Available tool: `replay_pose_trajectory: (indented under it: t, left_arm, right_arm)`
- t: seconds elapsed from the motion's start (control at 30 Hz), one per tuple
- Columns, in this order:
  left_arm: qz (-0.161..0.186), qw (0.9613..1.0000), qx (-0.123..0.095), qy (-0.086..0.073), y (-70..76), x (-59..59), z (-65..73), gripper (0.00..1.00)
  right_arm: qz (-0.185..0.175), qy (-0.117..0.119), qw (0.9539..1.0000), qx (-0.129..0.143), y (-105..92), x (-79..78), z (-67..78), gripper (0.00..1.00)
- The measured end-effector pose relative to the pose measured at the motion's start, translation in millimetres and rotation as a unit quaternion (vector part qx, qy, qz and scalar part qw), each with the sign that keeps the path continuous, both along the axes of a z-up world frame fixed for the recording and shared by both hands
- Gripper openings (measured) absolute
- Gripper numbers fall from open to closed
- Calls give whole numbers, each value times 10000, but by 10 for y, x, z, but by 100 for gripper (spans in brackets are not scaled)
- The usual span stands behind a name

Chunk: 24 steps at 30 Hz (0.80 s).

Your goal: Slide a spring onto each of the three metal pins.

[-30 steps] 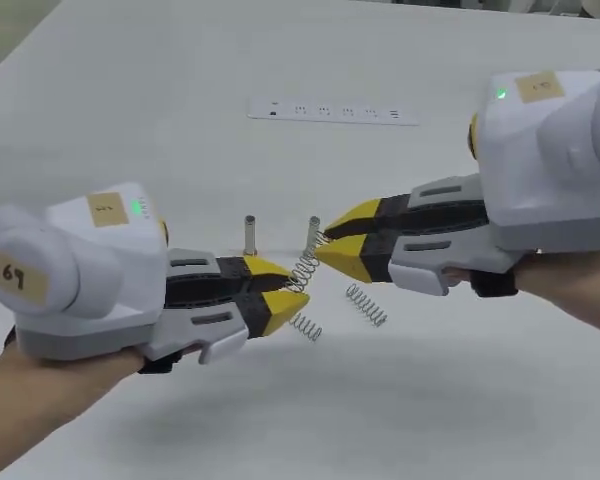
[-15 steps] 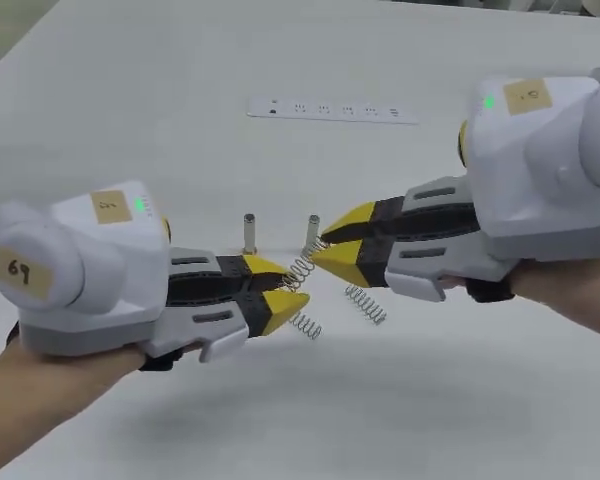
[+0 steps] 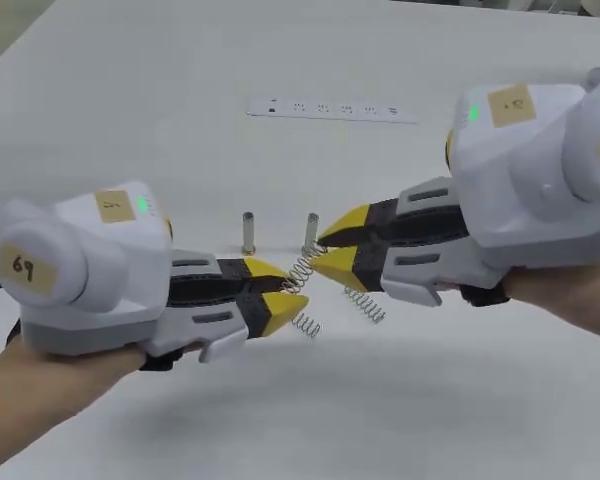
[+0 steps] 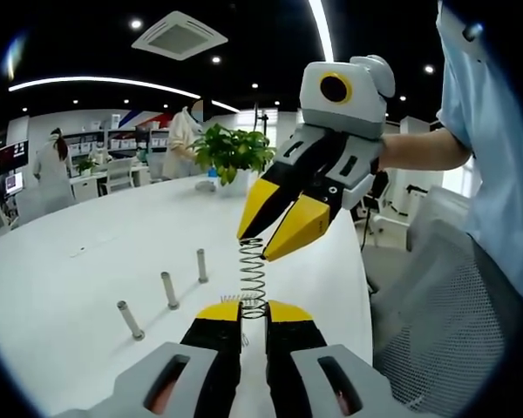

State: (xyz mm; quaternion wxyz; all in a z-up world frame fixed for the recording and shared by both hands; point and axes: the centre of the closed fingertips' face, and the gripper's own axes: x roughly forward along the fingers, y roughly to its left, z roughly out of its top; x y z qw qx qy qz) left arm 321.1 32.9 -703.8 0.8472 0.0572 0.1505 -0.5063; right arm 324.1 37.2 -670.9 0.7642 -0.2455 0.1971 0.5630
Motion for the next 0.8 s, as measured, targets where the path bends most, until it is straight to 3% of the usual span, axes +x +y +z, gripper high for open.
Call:
replay_pose_trajectory:
  t: [0.03, 0.5, 0.6, 0.8]
  left_arm:
    - [14, 10000, 11, -73, 7, 11, 8, 1]
    - [-13, 9999, -73, -99, 8, -10, 28, 1]
    - [-43, 9999, -89, -63, 7, -25, 21, 1]
    - [-187, 9997, -44, -136, -10, -65, 14, 1]
  right_arm:
    - [5, -15, 10000, 5, 1, 5, 4, 8]
    - [96, 29, 9999, -23, 1, -21, -7, 11]
    - [81, 175, 9998, 112, 16, -23, 8, 16]
    - [275, 426, 9985, 199, 16, -85, 71, 29]
